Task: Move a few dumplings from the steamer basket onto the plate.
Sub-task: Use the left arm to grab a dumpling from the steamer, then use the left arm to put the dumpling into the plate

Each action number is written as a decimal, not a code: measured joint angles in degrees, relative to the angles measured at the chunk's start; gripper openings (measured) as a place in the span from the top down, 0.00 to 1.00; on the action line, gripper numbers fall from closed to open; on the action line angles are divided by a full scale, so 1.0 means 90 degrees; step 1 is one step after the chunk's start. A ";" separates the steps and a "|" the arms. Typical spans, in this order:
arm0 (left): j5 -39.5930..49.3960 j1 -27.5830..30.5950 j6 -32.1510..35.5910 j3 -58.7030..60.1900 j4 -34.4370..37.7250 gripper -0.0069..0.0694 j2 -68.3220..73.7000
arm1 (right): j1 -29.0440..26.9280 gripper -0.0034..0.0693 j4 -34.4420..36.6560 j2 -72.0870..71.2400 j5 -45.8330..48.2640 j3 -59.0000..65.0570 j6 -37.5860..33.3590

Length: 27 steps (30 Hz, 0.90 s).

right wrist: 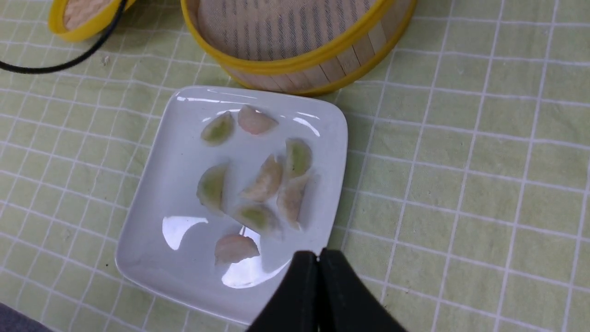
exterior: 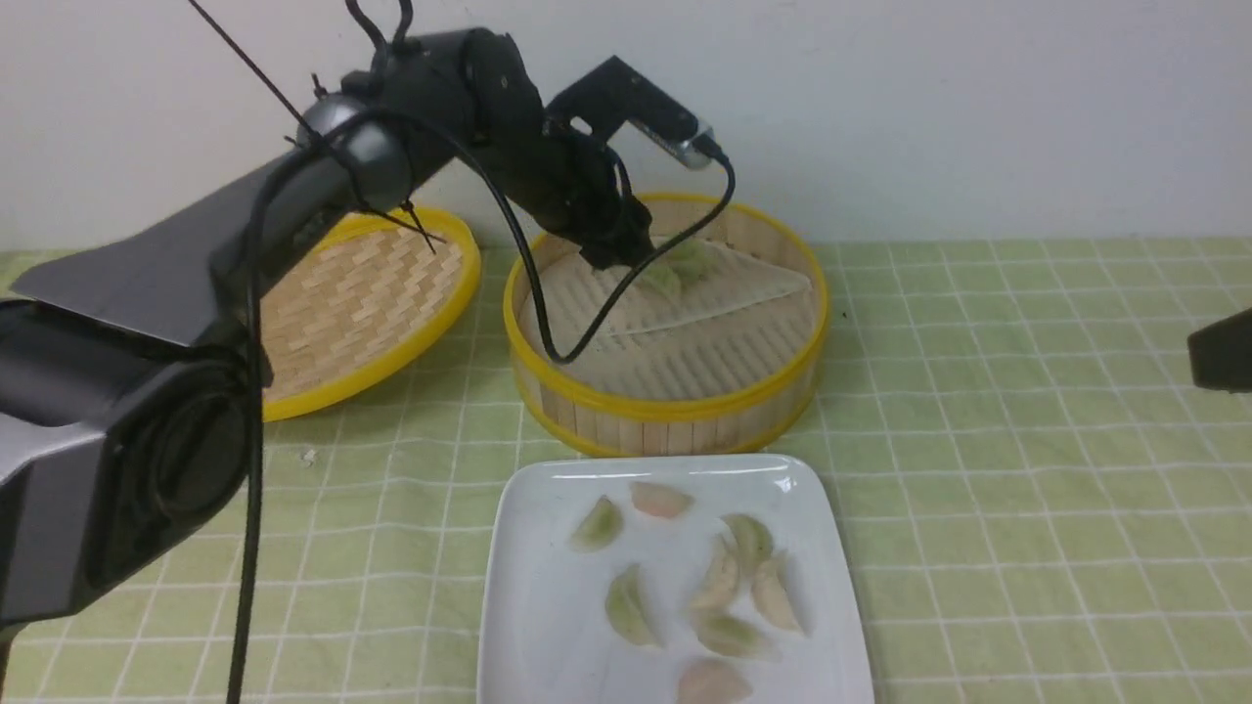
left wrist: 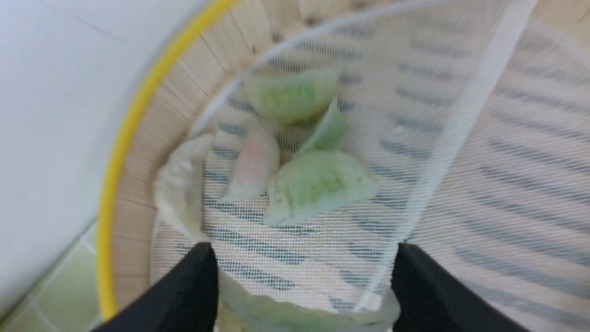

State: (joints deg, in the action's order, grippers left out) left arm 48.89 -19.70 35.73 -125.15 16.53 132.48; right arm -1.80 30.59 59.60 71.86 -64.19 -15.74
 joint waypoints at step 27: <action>0.2412 -0.0319 -0.2394 0.4485 0.0674 0.35 -0.3513 | 0.0000 0.97 0.0008 0.0003 0.0006 0.0000 -0.0174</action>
State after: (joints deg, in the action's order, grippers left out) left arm 70.59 -22.57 14.18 -84.79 22.60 100.86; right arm -1.80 30.66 59.62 71.91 -64.19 -17.30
